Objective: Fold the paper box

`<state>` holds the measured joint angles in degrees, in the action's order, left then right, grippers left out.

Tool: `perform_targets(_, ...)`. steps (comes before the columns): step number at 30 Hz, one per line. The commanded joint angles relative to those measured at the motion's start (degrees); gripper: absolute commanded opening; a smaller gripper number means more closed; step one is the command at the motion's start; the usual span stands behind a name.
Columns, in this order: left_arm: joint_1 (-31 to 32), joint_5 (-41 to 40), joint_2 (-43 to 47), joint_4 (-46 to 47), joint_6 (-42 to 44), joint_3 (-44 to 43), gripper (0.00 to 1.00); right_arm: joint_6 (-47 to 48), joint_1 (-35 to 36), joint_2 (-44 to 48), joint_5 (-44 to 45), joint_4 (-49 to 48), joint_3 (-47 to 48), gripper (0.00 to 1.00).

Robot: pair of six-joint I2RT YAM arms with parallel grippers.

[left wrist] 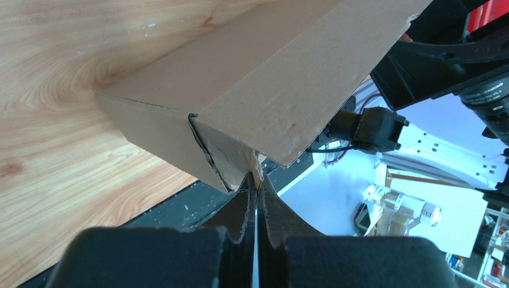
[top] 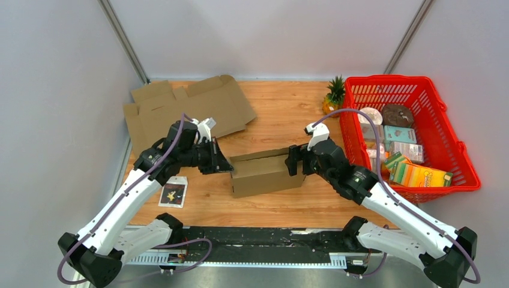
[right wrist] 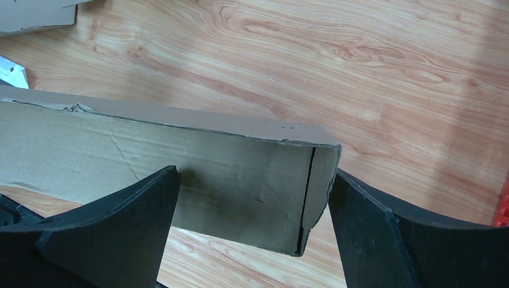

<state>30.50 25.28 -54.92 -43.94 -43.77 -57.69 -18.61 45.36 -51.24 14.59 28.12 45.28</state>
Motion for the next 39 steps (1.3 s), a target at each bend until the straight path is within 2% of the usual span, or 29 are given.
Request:
perform_targets(1,0.00,-0.67,2.88,-1.14,3.25,-0.24,0.00,0.59,0.34,-0.79,-0.35,2.99,0.95,0.94)
perform_targets(7,0.08,-1.19,5.43,-1.14,3.60,4.95,0.00,-0.28,0.43,-1.40,-1.40,2.73,1.22,0.94)
perform_targets(11,0.00,-2.69,5.70,-4.65,6.32,4.70,0.00,-0.81,0.34,-1.84,-1.58,2.91,1.39,0.95)
perform_targets(17,0.00,-1.37,5.00,-3.17,6.68,5.66,0.00,-2.74,0.25,-1.23,-1.93,4.57,2.71,1.00)
perform_targets(23,0.00,-1.37,4.64,-3.08,7.03,4.87,0.00,-11.08,-2.29,-0.35,1.49,12.91,12.19,1.00)
perform_targets(28,0.00,-3.13,5.43,-4.04,7.56,5.39,0.00,-14.00,-6.60,-2.89,-2.88,17.41,19.66,1.00)
perform_targets(39,0.00,-3.31,7.19,-4.13,7.65,6.63,0.00,-7.76,-6.69,-9.92,-4.40,6.16,17.92,1.00)
